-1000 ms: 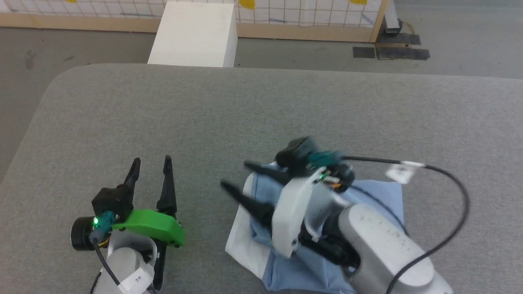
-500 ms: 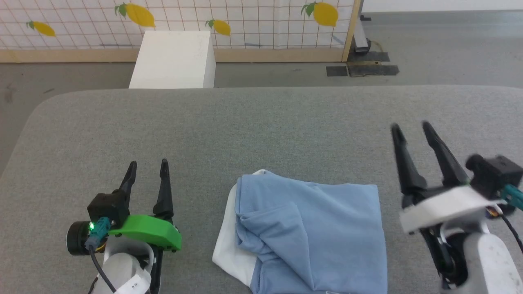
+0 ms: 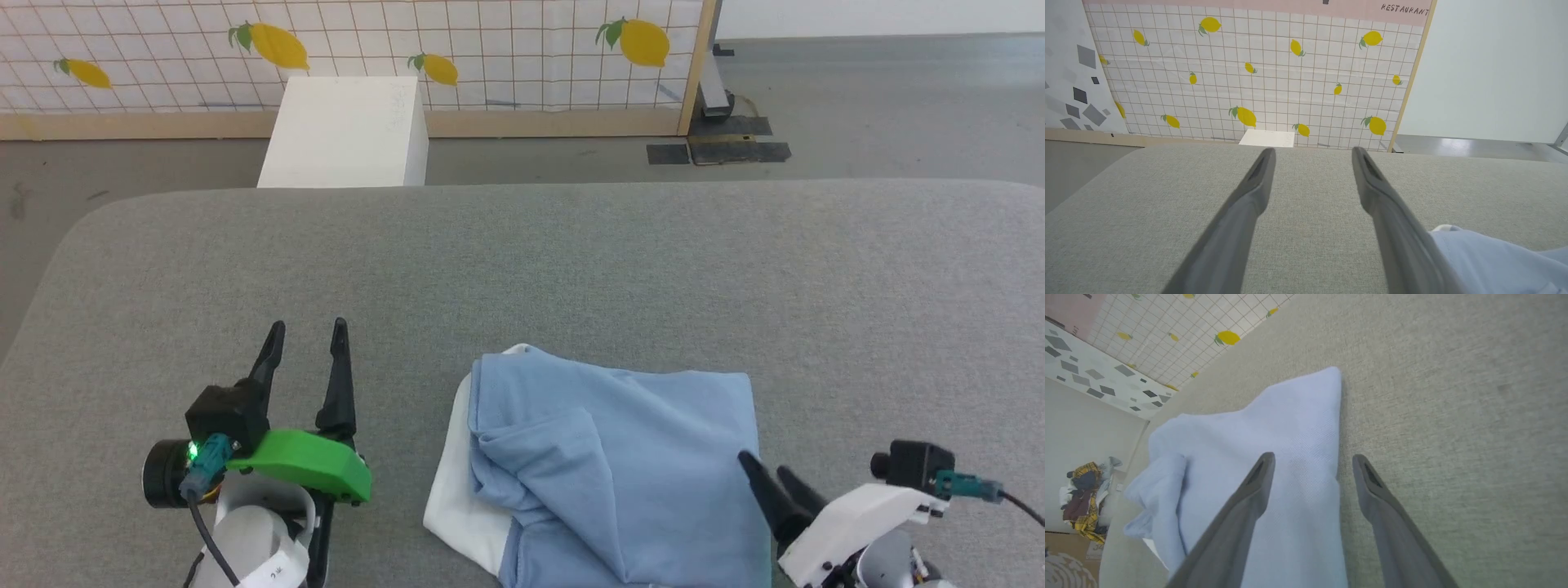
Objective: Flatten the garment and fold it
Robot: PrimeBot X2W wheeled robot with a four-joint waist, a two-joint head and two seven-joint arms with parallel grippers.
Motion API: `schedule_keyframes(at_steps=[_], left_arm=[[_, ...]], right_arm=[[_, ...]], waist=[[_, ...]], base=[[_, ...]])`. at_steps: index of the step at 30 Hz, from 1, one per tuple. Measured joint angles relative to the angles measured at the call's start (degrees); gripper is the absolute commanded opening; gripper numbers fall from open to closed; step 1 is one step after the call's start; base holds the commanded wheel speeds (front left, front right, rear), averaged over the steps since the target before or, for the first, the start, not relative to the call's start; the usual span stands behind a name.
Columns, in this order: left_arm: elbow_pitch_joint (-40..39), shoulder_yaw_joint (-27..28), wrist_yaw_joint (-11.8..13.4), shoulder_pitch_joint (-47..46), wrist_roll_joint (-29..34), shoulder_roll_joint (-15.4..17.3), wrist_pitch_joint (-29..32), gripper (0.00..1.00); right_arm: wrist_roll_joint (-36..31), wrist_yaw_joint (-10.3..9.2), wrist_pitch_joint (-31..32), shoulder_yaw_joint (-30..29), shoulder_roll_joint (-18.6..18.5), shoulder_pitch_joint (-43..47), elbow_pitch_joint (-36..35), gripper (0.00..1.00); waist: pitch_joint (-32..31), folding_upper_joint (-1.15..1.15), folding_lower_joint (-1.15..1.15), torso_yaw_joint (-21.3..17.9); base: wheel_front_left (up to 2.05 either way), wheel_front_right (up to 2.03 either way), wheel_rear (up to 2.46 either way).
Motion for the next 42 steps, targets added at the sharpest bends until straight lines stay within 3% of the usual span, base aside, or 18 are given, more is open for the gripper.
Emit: schedule_keyframes(at_steps=[4, 11, 12, 13, 15, 22, 29, 31, 36, 42], left_arm=[[0.2, -0.1, 0.0, 0.1, 0.1, 0.0, 0.0, 1.00], [0.4, -0.1, 0.0, 0.1, 0.1, -0.1, 0.0, 1.00], [0.5, -0.2, 0.0, 0.1, 0.1, -0.1, 0.0, 1.00], [0.5, -0.2, 0.0, 0.1, 0.1, -0.2, 0.0, 1.00], [0.5, -0.1, 0.0, 0.1, 0.1, -0.2, 0.0, 1.00], [0.4, 0.5, 0.0, 0.3, 0.1, -0.2, 0.0, 1.00], [-1.2, 1.5, 0.2, 0.8, 0.0, -0.3, 0.0, 1.00], [-1.8, 2.0, 0.4, 0.8, 0.0, -0.3, 0.0, 1.00], [-2.5, 2.6, 0.2, 0.0, 0.1, -0.1, 0.0, 1.00], [-3.6, 2.2, -0.1, -2.9, 0.7, 0.2, 0.0, 1.00]], right_arm=[[5.5, 0.00, 1.6, 2.0, 0.0, -0.7, 4.5, 1.00], [5.8, 0.00, 3.2, 4.4, 0.0, -5.0, 11.3, 1.00], [5.8, 0.00, 3.5, 4.7, -0.1, -5.6, 11.8, 0.82], [5.8, 0.00, 3.7, 5.0, -0.2, -6.0, 12.1, 0.40], [5.5, 0.00, 3.8, 5.5, -0.2, -6.5, 12.4, 0.00], [-3.7, 0.00, 2.2, 5.9, -0.1, -7.1, 7.1, 0.00], [-26.1, 0.00, 9.4, 11.9, -0.1, -11.8, -9.9, 0.00], [-29.7, 0.01, 11.9, 15.1, -0.9, -14.0, -12.9, 0.00], [-32.3, 0.01, 16.2, 20.2, -9.3, -20.1, -14.7, 0.00], [-32.1, 0.02, 17.5, 19.6, -19.9, -26.5, -11.4, 0.00]], waist=[[0.0, 0.00, 0.00, 0.1], [0.1, 0.00, 0.00, 0.5], [0.1, 0.00, 0.00, 0.5], [0.2, 0.00, 0.00, 0.6], [0.2, 0.00, 0.00, 0.7], [0.4, 0.00, 0.00, 0.2], [1.4, 0.00, 0.00, -2.6], [1.8, 0.00, 0.00, -3.8], [3.2, 0.00, 0.00, -7.8], [5.9, 0.00, 0.00, -12.5]], base=[[0.00, 0.00, 0.00], [0.00, 0.00, 0.00], [0.00, 0.00, 0.00], [0.00, 0.00, 0.00], [0.00, 0.00, 0.00], [0.00, 0.00, 0.00], [0.00, 0.00, 0.00], [0.00, 0.00, 0.00], [0.00, 0.00, 0.00], [0.00, 0.00, 0.00]])
